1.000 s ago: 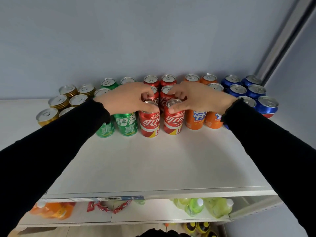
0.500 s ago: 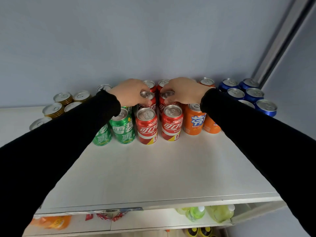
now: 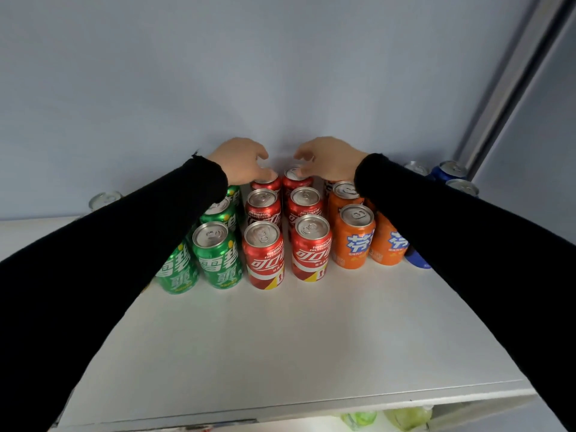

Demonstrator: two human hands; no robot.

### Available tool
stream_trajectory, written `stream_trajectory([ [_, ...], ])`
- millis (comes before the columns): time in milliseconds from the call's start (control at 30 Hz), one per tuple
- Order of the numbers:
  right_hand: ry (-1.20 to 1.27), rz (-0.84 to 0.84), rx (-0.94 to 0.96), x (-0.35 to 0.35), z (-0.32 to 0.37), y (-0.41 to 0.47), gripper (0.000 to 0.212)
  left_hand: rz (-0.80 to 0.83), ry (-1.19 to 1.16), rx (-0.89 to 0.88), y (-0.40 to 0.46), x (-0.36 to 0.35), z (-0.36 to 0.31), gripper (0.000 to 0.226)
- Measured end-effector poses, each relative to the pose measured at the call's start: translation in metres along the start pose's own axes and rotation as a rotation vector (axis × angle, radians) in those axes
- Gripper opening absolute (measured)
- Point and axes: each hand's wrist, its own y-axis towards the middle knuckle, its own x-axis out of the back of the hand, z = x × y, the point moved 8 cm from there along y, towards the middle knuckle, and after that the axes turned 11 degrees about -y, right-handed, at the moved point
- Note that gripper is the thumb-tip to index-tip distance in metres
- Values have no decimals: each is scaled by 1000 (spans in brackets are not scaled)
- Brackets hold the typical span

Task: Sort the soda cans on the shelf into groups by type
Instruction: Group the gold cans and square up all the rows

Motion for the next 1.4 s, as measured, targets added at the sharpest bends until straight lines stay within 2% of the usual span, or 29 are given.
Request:
stream_trajectory([
  [100, -52, 22, 22, -12, 7, 12, 55, 58, 85, -11, 9, -14, -2, 64],
  [333, -74, -29, 48, -21, 6, 14, 42, 65, 85, -42, 11, -18, 2, 55],
  [467, -68, -9, 19, -20, 1, 11, 50, 64, 9, -1, 8, -19, 5, 64],
  [533, 14, -14, 12, -10, -5, -2, 56, 49, -61, 11, 2, -15, 1, 73],
  [600, 159, -92, -10, 10, -21, -26, 53, -43, -134, -39, -8, -5, -16, 73],
  [700, 259, -206, -84, 30, -55, -75, 41, -148, -191, -205, -30, 2, -68, 61],
  [833, 328, -168, -135, 19, -77, -136, 30, -29, -130, -397, -58, -26, -141, 50],
  [900, 222, -134, -148, 11, -82, -157, 33, 32, -91, -439, -62, -45, -159, 49],
  [1000, -20, -158, -151, 5, -85, -175, 38, 83, -39, -450, -65, -63, -171, 62],
  [1067, -109, -132, -125, -2, -82, -180, 37, 93, 0, -448, -65, -70, -176, 60],
  [1167, -134, -103, -98, -9, -80, -180, 38, 97, -1, -433, -65, -71, -179, 41],
  [1400, -113, -117, -92, -13, -78, -182, 35, 165, 26, -445, -77, -71, -184, 37],
])
